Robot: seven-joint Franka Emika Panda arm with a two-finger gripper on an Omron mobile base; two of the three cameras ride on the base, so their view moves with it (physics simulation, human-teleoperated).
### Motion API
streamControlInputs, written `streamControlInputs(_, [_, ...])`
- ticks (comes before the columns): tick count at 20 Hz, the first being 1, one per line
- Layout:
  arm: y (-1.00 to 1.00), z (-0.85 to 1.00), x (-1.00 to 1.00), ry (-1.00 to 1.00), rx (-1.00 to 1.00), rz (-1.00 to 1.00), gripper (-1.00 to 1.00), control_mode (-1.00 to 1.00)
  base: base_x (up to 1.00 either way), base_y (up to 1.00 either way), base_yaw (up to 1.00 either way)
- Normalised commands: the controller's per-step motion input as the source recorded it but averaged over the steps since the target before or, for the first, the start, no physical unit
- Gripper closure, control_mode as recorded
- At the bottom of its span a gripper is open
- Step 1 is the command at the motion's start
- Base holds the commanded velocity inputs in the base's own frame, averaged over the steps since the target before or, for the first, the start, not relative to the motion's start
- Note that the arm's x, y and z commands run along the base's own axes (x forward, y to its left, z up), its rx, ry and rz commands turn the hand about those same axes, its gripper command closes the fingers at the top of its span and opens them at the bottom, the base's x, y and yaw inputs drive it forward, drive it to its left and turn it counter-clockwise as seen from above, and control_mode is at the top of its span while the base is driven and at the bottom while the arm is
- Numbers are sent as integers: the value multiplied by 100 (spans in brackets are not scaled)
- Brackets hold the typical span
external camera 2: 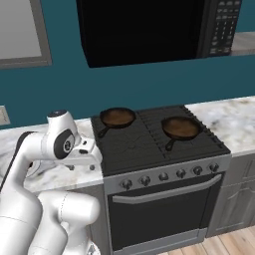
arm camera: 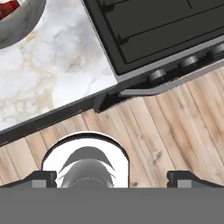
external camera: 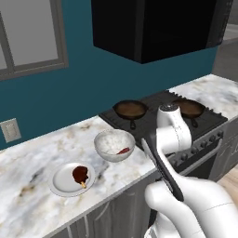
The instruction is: Place one of the steaks on the plate and the other in the bowl. Then place the bowl in the fridge.
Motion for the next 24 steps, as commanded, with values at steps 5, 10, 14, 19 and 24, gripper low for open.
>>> streamControlInputs(5, [11, 41, -2, -15, -2, 3, -100, -100, 0, 0, 0])
streamControlInputs(10, [26, 87, 39, 6, 13, -5, -100, -100, 0, 0, 0])
streamControlInputs(14, [19, 20, 79, 13, 34, -18, -100, -100, 0, 0, 0])
streamControlInputs(19, [23, -21, 91, 2, 6, -27, -100, -100, 0, 0, 0])
streamControlInputs(24, [35, -31, 67, -1, 0, -26, -100, -100, 0, 0, 0])
